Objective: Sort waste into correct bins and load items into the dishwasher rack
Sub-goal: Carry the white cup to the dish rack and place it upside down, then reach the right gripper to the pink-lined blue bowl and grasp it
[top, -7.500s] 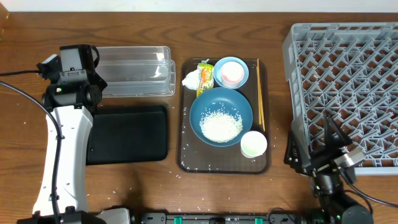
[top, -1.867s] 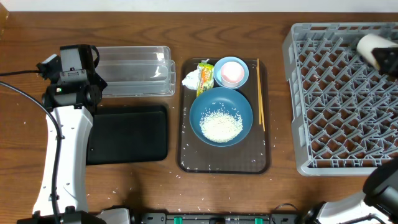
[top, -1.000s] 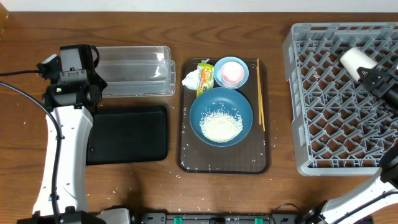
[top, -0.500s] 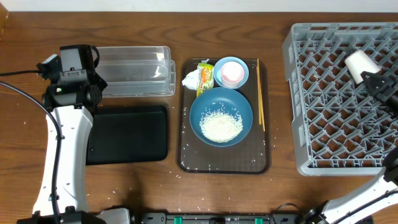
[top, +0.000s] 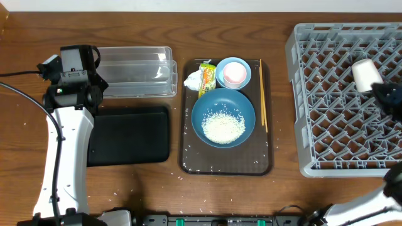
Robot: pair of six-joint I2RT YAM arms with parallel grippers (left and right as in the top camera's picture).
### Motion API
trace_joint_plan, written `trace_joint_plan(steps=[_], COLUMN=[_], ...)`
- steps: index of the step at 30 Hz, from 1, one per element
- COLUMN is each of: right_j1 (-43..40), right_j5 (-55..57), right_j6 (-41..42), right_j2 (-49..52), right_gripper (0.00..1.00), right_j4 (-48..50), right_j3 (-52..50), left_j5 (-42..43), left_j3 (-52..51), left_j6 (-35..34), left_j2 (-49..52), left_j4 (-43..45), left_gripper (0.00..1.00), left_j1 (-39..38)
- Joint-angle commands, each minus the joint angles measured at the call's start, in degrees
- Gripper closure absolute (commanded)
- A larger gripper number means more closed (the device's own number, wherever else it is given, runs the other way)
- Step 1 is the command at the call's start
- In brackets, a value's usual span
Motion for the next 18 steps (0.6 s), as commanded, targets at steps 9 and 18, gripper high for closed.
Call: trace_joint_plan(steps=[9, 18], right_j1=[-0.28, 6.01], right_j5=[30.56, 31.15], right_j6=[1.27, 1.22], right_j2=[-21.0, -21.51], right_gripper=[0.77, 0.69], right_j4=[-11.21, -10.8], right_j3=[0.44, 0.44], left_j5=[-0.92, -0.92], left_j3=[-0.07, -0.07], left_j6=[-0.31, -0.31], left_j2=[0.09, 0.09], left_j4=[-0.13, -0.13], left_gripper=[0.02, 0.02], left_j1=[0.13, 0.13])
